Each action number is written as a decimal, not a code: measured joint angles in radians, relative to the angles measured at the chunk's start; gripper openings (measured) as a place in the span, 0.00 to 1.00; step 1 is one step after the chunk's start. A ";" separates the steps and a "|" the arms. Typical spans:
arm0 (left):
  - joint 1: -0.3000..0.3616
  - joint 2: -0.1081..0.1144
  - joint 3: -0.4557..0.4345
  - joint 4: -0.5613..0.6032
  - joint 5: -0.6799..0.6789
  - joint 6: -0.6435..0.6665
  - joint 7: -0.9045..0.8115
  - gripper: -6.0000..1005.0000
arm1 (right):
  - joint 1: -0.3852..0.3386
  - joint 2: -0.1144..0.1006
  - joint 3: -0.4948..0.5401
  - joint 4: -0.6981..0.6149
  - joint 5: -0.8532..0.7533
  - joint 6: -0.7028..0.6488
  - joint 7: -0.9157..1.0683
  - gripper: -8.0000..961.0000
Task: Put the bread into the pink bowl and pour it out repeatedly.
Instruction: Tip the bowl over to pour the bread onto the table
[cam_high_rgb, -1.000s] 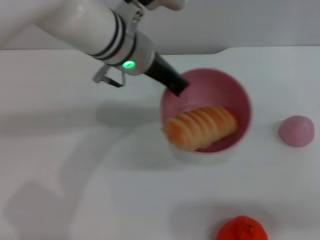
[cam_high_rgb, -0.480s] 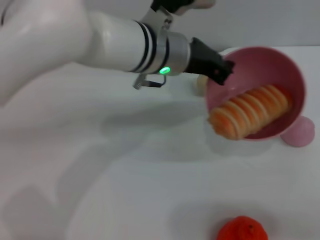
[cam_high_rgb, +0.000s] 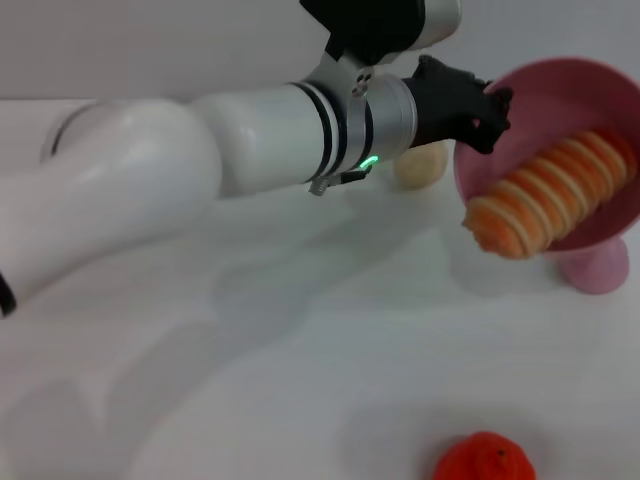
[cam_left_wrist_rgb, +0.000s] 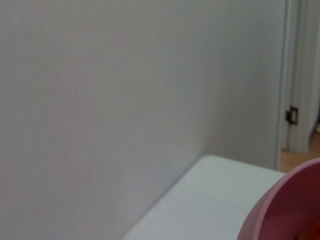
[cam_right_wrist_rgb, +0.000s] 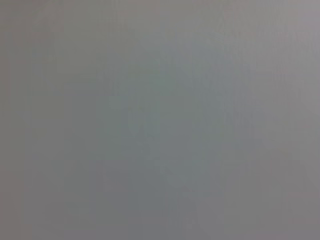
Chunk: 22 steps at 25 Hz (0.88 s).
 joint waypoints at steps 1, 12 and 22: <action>0.012 0.000 0.021 0.006 -0.001 -0.042 0.000 0.05 | -0.004 0.000 0.000 -0.007 0.000 0.000 0.000 0.46; 0.120 0.006 0.240 0.060 0.041 -0.436 0.000 0.05 | -0.059 -0.001 -0.018 -0.098 -0.008 0.000 -0.001 0.46; 0.129 0.002 0.364 0.010 0.165 -0.720 -0.027 0.05 | -0.074 0.000 -0.041 -0.109 -0.009 0.000 -0.001 0.46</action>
